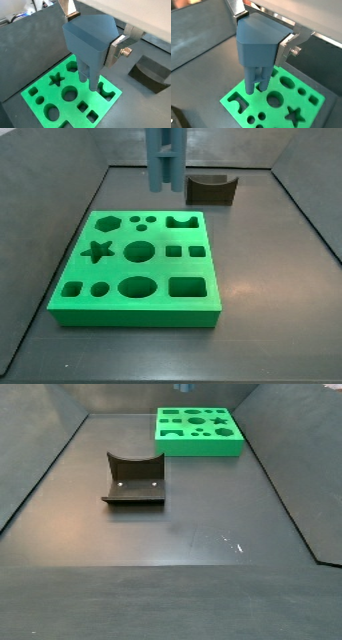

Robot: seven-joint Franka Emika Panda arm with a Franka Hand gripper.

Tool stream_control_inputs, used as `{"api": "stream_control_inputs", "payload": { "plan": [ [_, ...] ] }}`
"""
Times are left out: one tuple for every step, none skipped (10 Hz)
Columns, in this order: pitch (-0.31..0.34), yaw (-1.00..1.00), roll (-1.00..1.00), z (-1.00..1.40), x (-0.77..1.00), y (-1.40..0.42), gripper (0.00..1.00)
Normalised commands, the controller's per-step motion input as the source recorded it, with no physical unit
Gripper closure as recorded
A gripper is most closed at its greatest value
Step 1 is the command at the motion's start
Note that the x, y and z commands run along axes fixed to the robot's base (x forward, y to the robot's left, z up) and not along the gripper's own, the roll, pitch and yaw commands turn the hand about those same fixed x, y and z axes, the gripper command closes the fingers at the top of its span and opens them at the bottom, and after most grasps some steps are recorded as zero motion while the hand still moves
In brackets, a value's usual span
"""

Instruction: Insert the 3 prong object.

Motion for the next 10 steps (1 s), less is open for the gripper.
{"api": "stream_control_inputs", "payload": {
  "plan": [
    [-0.030, -1.00, 0.00, -0.82, -0.13, 0.03, 1.00],
    [-0.029, -1.00, 0.00, -0.85, -0.12, 0.01, 1.00],
    [-0.014, -1.00, 0.00, -0.86, -0.02, 0.00, 1.00],
    [0.000, -1.00, 0.00, -0.86, 0.00, 0.00, 1.00],
    [-0.010, -1.00, 0.04, -0.76, -0.03, 0.00, 1.00],
    [0.000, -0.91, 0.11, -0.55, -0.02, 0.08, 1.00],
    [0.020, -0.75, 0.06, -0.28, 0.00, 0.25, 1.00],
    [0.000, -0.73, 0.00, -0.07, -0.06, 0.26, 1.00],
    [0.003, -0.64, -0.04, -0.01, -0.35, 0.21, 1.00],
    [0.000, -0.48, -0.11, 0.00, -0.53, 0.26, 1.00]
  ]
}}
